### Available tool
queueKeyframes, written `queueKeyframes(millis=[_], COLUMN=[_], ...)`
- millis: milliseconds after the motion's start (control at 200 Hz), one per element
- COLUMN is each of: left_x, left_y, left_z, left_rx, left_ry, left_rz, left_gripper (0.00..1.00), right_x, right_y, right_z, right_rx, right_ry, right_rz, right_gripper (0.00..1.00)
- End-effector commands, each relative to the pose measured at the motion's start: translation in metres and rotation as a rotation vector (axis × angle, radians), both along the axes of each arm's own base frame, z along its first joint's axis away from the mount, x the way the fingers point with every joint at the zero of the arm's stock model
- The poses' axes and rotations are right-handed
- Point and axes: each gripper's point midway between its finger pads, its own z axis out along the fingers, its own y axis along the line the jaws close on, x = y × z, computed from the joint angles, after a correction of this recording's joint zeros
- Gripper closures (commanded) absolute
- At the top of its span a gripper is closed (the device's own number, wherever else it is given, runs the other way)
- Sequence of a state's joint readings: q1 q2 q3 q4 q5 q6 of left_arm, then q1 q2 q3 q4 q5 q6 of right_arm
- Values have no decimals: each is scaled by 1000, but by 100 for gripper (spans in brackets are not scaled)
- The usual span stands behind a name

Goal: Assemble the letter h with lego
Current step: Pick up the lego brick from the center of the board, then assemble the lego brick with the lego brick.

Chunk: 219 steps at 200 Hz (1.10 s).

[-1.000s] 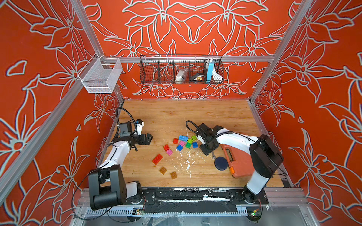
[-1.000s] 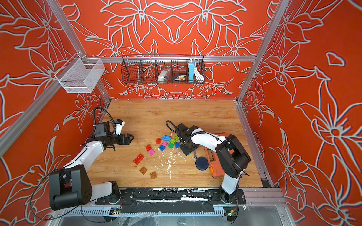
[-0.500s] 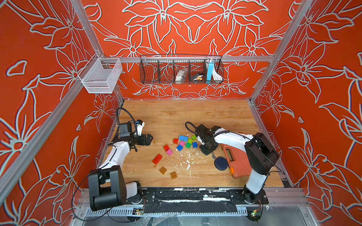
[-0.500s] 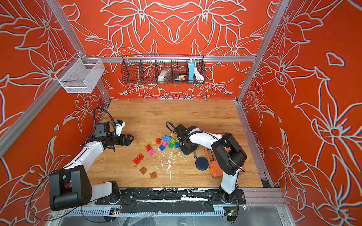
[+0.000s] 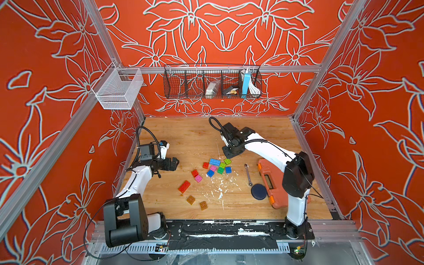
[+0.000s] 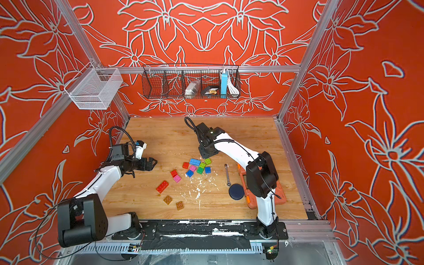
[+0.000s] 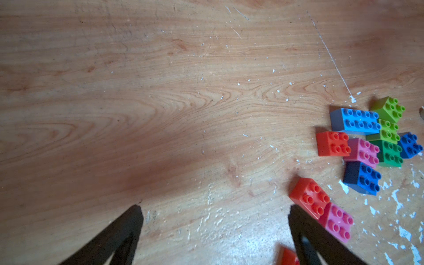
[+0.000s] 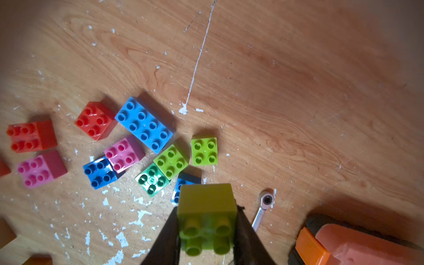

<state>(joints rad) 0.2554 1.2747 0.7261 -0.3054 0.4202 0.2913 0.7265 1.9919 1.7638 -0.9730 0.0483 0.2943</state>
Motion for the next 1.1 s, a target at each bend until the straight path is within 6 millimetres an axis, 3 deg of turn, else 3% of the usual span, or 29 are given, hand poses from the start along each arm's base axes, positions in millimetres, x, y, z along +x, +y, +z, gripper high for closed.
queueKeyframes(millis=[0, 530, 1091], left_x=[0, 0, -1], left_y=[0, 2, 2], left_z=[3, 4, 5], left_rx=[3, 10, 9], left_ry=[-9, -10, -15], left_rz=[-5, 8, 3], left_gripper=[0, 0, 0], right_x=[-10, 1, 3], right_y=[-13, -2, -7], right_z=[-21, -52, -83], right_rx=[-106, -119, -164], right_ry=[112, 169, 211], right_rz=[-16, -33, -52], right_gripper=[71, 71, 72])
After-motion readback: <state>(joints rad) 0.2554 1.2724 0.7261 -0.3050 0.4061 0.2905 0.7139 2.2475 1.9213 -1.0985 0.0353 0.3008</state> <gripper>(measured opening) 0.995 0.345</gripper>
